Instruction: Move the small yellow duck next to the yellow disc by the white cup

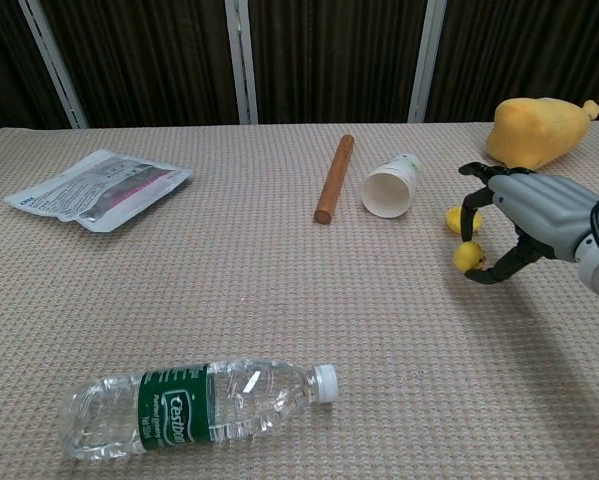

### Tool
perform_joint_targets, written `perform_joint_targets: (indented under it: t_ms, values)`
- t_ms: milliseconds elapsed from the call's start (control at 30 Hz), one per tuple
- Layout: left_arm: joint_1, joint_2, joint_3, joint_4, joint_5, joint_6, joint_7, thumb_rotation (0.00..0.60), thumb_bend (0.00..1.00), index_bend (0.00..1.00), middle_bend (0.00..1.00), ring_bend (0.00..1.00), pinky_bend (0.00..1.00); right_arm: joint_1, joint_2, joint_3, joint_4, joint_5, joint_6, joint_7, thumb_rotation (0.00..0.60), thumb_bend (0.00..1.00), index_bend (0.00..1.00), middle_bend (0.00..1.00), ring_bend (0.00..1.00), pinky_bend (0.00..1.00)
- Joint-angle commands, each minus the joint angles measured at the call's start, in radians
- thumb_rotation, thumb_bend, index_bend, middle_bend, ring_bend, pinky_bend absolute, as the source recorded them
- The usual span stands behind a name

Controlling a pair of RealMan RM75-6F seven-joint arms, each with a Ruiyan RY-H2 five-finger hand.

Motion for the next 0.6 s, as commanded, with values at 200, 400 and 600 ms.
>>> perform_joint_targets:
  t_ms: [200, 400, 600]
  values:
    - [-0.001, 0.000, 0.001, 0.004, 0.000, -0.005, -0.032, 0.600, 0.00, 0.00, 0.00, 0.00, 0.20, 0.066, -0.011, 0.038, 0.064, 0.039, -0.070, 0.005, 0.600, 0.18, 0.51, 0.00, 0.00, 0.00]
    - [-0.002, 0.002, 0.005, 0.002, 0.014, 0.000, -0.035, 0.600, 0.00, 0.00, 0.00, 0.00, 0.20, 0.114, -0.029, 0.054, 0.133, 0.051, -0.116, 0.020, 0.600, 0.18, 0.51, 0.00, 0.00, 0.00]
    - [-0.006, 0.003, 0.008, 0.001, 0.023, -0.003, -0.045, 0.600, 0.00, 0.00, 0.00, 0.00, 0.20, 0.155, -0.044, 0.068, 0.197, 0.059, -0.150, 0.044, 0.600, 0.18, 0.51, 0.00, 0.00, 0.00]
